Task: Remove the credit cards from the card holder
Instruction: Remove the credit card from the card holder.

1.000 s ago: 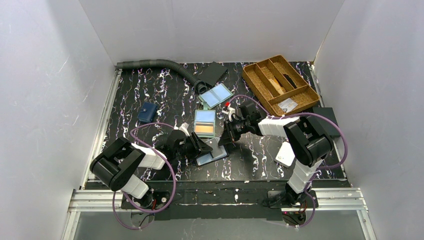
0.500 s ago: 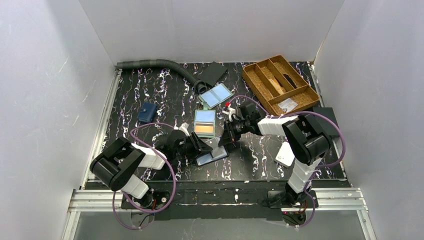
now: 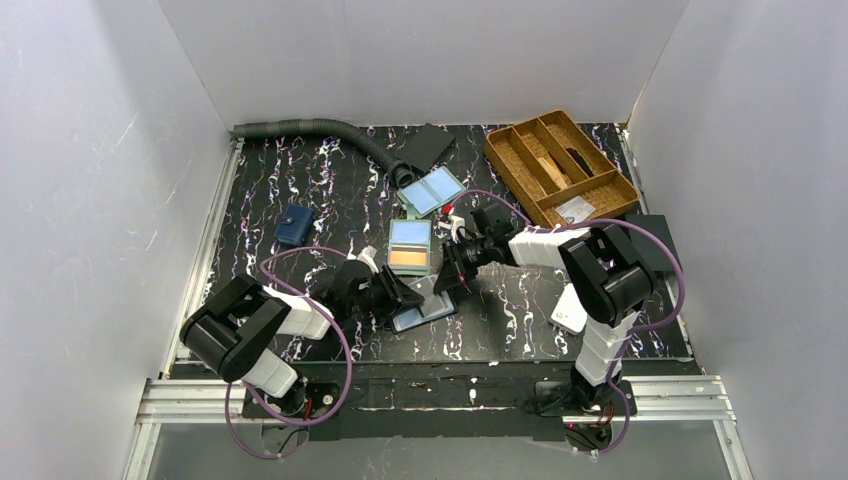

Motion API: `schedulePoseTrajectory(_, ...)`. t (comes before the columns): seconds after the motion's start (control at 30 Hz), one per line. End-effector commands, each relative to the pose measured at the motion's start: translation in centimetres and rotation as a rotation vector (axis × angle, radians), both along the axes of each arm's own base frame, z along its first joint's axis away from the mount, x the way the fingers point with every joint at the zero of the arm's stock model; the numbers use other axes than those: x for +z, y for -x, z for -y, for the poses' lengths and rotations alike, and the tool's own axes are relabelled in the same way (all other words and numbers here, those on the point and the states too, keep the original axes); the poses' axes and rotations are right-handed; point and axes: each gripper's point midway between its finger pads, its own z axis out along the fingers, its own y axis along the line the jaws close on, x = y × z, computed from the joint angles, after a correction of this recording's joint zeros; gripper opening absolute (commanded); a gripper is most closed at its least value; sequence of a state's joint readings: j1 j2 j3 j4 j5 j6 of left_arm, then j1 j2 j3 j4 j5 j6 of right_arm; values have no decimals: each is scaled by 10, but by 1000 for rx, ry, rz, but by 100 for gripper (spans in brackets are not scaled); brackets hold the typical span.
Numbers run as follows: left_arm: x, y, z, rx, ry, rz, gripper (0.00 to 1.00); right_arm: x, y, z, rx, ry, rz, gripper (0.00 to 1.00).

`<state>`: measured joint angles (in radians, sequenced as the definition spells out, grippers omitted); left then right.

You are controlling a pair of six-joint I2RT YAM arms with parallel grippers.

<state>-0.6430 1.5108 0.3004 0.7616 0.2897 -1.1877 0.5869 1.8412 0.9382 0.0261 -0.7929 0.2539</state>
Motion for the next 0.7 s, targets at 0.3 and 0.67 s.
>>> schedulePoseTrajectory(0.3, -9, -1, -7, 58, 74, -39, 7, -46, 13, 12, 15, 176, -40, 14)
schedulePoseTrajectory(0.67, -6, -2, -11, 67, 234, -30, 0, -47, 8, 15, 10, 204, -10, 18)
